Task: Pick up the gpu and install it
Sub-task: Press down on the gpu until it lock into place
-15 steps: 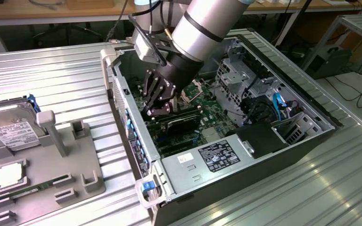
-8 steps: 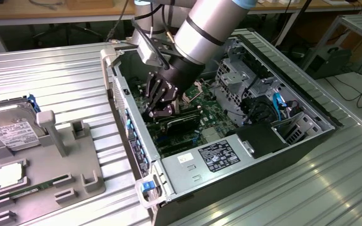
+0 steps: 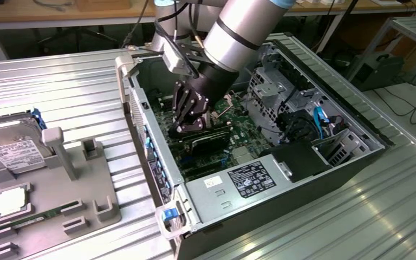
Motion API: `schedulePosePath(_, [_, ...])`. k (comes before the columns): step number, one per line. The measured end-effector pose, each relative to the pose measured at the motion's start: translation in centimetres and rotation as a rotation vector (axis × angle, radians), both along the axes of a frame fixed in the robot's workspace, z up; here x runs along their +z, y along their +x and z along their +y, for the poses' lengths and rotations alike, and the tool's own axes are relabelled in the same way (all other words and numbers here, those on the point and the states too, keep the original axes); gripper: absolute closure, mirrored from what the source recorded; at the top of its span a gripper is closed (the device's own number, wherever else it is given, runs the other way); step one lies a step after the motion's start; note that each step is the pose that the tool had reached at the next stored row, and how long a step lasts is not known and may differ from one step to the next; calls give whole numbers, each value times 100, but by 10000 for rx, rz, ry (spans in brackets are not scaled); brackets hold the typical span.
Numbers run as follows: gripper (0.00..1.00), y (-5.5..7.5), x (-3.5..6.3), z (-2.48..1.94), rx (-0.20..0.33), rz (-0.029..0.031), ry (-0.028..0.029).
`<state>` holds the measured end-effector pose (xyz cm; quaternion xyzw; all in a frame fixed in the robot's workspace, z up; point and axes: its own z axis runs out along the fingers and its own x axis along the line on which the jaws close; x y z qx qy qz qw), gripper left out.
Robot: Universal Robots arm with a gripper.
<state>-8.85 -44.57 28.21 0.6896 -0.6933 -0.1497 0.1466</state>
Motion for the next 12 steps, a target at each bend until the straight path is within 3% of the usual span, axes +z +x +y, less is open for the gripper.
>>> schedulePosePath(5, [89, 1, -4, 34, 33, -582, -19])
schedulePosePath(7, [89, 3, -9, 36, 37, -649, -26])
schedulePosePath(12, [89, 2, -9, 36, 36, -650, -27])
